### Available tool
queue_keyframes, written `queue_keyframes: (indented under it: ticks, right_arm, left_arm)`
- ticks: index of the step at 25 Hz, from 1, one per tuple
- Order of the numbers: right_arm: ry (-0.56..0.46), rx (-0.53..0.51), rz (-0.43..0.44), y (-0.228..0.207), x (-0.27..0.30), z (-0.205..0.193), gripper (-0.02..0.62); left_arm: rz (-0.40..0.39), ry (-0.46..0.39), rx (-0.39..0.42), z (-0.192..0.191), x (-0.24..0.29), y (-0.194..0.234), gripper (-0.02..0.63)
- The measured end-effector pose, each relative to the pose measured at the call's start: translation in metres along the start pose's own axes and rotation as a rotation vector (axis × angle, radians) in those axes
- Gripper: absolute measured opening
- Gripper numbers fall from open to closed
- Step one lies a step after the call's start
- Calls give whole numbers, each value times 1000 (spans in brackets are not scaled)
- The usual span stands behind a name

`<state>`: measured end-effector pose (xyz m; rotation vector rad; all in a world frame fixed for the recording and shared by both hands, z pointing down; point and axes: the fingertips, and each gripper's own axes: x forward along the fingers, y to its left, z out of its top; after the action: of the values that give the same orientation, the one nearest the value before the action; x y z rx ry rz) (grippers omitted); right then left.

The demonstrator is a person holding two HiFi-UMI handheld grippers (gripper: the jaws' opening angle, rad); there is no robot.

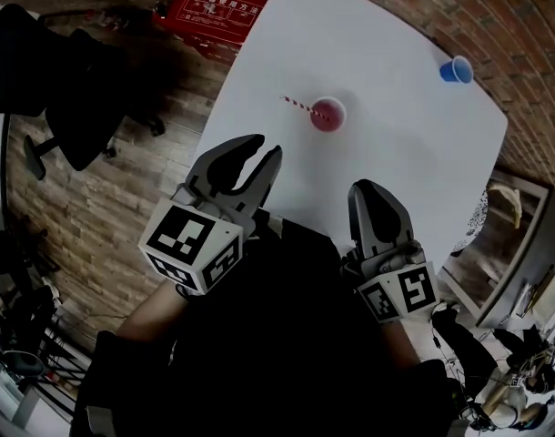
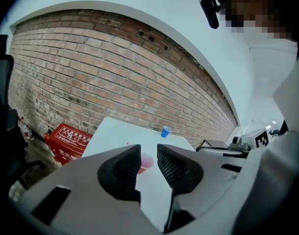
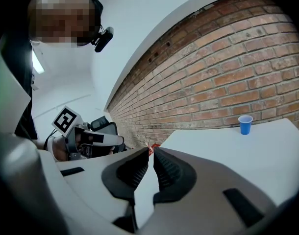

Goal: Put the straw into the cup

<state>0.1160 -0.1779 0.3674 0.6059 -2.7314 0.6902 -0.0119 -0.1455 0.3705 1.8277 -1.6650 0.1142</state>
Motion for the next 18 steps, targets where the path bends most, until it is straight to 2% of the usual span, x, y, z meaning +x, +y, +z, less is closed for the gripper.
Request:
queue_keyframes:
  ticks: [9, 18]
  right_arm:
    - [-28, -50, 7, 7, -5, 18, 52]
    - [-56, -85, 59, 26, -7, 32, 52]
  left_arm:
    - [-7, -70, 2, 28, -25, -7, 109]
    - [-79, -147, -4, 58, -41, -41, 109]
